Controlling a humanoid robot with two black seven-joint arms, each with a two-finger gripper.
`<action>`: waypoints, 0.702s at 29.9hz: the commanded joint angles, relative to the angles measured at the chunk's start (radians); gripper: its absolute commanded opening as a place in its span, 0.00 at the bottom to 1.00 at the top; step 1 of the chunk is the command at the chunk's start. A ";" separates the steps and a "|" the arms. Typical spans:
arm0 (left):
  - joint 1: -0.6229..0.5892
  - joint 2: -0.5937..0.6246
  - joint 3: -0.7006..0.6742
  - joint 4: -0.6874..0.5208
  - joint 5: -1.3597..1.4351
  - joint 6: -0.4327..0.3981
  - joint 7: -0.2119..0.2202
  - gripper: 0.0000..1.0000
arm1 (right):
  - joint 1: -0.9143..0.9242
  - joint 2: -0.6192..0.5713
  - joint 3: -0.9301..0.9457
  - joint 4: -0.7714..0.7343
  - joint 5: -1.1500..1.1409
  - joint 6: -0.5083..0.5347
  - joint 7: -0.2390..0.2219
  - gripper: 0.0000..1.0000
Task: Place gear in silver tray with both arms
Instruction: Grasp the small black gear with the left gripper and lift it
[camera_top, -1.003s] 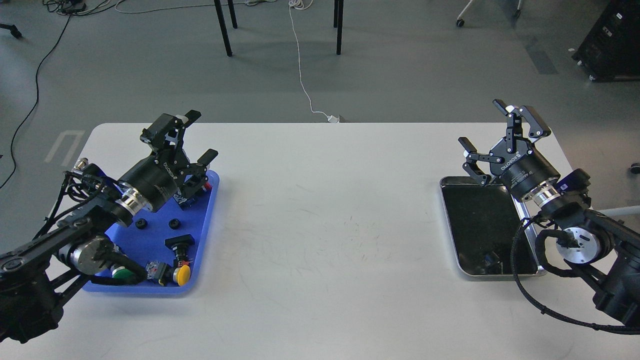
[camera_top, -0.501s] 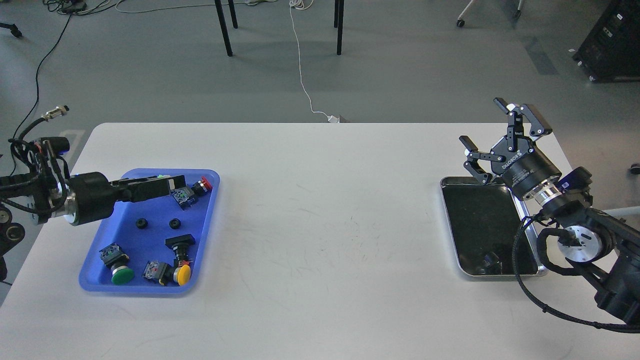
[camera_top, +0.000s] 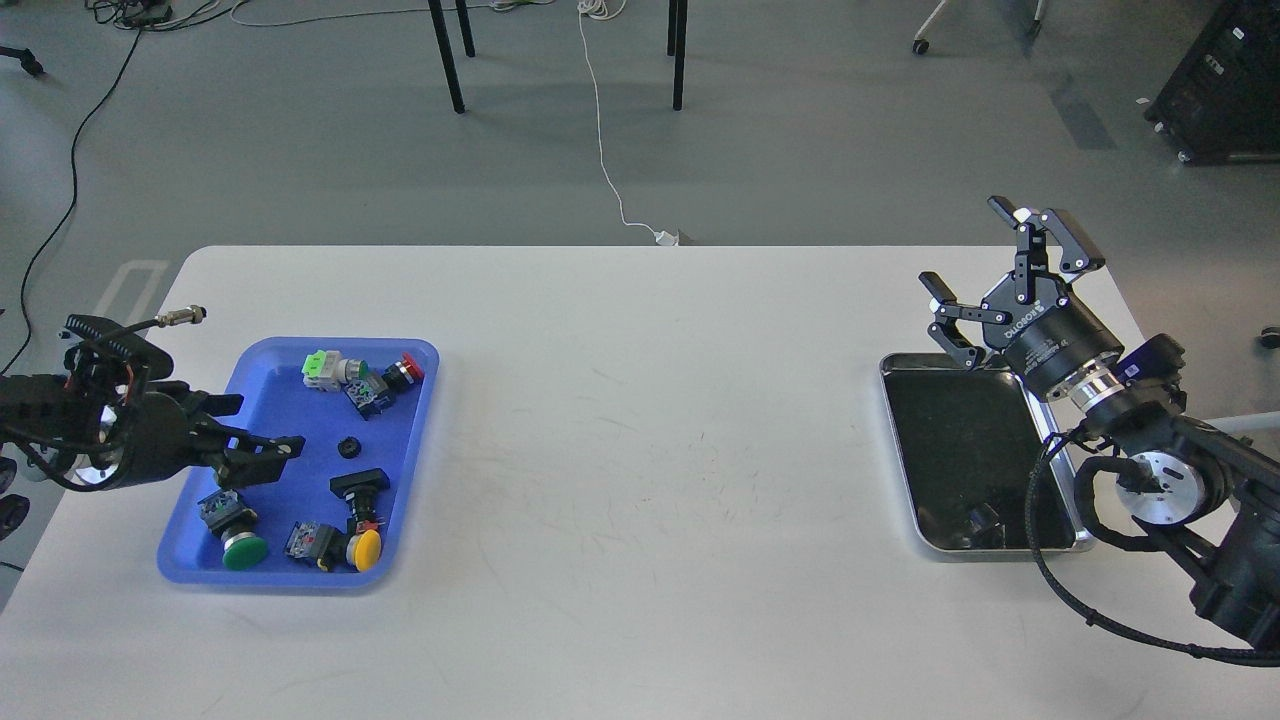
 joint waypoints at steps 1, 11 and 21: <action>-0.001 -0.029 0.012 0.049 0.001 0.032 0.000 0.83 | -0.001 0.000 0.000 -0.001 0.000 0.000 0.000 0.99; -0.017 -0.058 0.035 0.071 0.001 0.033 0.000 0.73 | -0.001 0.000 0.000 -0.001 0.000 0.000 0.000 0.99; -0.018 -0.067 0.063 0.103 0.004 0.036 0.000 0.59 | -0.001 0.000 0.000 -0.003 0.000 0.000 0.000 0.99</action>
